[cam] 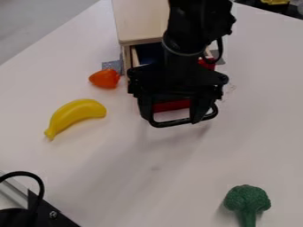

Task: Close the drawer

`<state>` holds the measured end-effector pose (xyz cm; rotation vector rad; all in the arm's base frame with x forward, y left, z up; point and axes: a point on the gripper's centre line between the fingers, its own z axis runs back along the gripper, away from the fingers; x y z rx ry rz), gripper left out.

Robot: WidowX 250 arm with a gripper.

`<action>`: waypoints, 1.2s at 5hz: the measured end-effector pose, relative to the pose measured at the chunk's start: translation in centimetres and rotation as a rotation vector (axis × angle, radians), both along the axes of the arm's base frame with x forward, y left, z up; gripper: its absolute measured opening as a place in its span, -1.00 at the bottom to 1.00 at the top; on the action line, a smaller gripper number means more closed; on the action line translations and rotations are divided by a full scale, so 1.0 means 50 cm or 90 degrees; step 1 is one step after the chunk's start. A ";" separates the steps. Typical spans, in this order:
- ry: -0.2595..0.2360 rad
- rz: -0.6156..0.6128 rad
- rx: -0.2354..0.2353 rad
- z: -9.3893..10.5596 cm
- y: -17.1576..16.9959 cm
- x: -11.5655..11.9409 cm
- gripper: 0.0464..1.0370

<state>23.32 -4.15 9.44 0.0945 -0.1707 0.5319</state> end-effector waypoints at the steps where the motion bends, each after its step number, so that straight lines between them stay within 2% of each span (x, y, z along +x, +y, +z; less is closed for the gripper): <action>1: 0.014 0.002 0.004 -0.011 0.002 -0.004 0.92; 2: 0.021 0.064 0.001 -0.027 0.009 -0.001 0.91; 3: -0.004 0.143 0.005 -0.030 0.015 0.007 0.91; 4: -0.014 0.194 0.009 -0.033 0.022 0.006 0.91; 5: -0.018 0.288 -0.014 -0.035 0.036 0.005 0.92; 6: 0.001 0.379 -0.026 -0.049 0.047 0.000 0.92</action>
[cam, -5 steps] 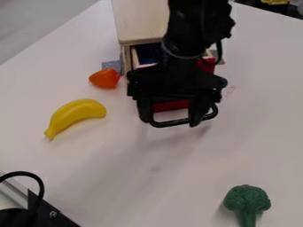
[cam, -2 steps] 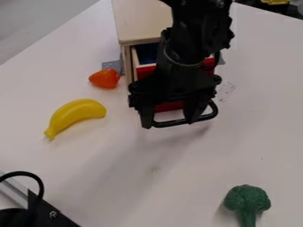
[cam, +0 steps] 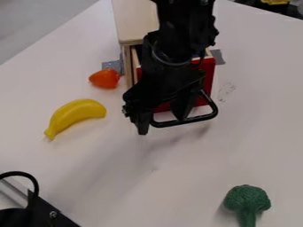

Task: Close the drawer

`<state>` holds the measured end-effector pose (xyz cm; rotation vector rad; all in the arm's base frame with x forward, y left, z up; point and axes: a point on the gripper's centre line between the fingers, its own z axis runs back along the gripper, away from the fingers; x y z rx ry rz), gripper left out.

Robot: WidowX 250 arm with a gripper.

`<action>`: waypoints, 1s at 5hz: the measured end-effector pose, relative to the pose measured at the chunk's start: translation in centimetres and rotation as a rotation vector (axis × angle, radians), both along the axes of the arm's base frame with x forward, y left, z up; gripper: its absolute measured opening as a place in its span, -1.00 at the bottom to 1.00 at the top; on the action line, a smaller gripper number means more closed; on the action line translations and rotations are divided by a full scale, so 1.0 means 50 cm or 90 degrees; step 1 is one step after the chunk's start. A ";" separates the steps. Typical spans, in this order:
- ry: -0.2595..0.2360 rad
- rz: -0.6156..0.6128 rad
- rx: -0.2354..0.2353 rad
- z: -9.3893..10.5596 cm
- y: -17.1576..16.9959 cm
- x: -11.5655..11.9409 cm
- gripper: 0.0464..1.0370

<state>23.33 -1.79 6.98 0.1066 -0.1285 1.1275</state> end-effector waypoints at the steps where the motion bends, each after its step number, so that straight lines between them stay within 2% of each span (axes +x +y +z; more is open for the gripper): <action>1: 0.001 0.058 0.002 -0.007 0.004 -0.001 0.91; 3: 0.016 0.149 -0.004 -0.042 -0.002 0.000 0.92; 4: 0.012 0.191 -0.010 -0.056 -0.005 0.004 0.91; 5: 0.013 0.204 -0.014 -0.066 -0.007 0.006 0.91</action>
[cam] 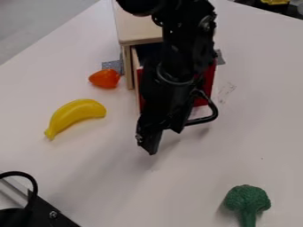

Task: Close the drawer

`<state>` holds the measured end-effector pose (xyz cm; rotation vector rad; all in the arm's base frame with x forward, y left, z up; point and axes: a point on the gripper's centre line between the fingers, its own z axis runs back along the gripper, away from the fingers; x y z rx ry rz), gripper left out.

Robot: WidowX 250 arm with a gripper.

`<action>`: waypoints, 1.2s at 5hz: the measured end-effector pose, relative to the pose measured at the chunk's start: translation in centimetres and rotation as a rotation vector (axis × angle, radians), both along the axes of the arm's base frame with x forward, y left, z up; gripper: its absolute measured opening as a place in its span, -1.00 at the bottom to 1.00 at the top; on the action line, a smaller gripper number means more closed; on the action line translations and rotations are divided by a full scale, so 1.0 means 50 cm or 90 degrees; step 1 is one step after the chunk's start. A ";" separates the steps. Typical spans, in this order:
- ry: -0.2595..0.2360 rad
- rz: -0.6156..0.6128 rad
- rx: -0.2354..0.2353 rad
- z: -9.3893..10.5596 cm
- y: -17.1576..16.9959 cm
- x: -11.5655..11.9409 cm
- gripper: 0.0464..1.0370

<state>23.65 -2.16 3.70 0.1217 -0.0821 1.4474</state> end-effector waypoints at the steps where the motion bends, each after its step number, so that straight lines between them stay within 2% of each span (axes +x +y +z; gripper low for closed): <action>1: 0.001 0.011 -0.006 0.000 0.002 -0.003 0.91; 3: -0.014 0.007 0.001 0.008 0.015 -0.006 0.92; 4: -0.026 0.030 0.000 0.013 0.036 0.014 0.91; 6: -0.019 0.065 -0.002 0.004 0.069 0.049 0.92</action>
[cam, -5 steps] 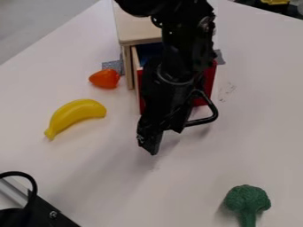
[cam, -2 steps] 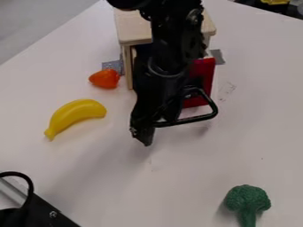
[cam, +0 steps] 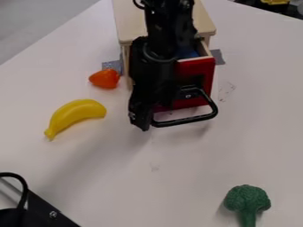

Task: Close the drawer

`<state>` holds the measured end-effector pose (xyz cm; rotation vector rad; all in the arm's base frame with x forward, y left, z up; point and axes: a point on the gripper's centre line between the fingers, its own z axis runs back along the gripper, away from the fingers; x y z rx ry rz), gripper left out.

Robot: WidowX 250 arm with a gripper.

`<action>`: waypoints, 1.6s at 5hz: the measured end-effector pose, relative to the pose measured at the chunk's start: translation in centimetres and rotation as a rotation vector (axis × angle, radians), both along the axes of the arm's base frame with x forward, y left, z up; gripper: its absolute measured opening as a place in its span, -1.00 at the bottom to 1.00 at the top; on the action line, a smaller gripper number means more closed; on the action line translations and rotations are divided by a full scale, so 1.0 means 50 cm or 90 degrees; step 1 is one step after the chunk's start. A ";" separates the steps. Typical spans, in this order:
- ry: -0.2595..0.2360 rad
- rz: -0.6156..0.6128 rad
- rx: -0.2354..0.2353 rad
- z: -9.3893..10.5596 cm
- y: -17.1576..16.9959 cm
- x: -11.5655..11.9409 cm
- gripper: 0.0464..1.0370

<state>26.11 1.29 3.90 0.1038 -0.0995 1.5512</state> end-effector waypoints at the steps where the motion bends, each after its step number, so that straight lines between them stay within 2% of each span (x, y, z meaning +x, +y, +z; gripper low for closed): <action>1: 0.002 0.007 0.001 0.000 0.007 0.010 0.92; 3: 0.008 0.010 0.007 -0.017 0.014 0.037 0.92; 8: -0.009 0.026 0.010 -0.014 0.022 0.098 0.92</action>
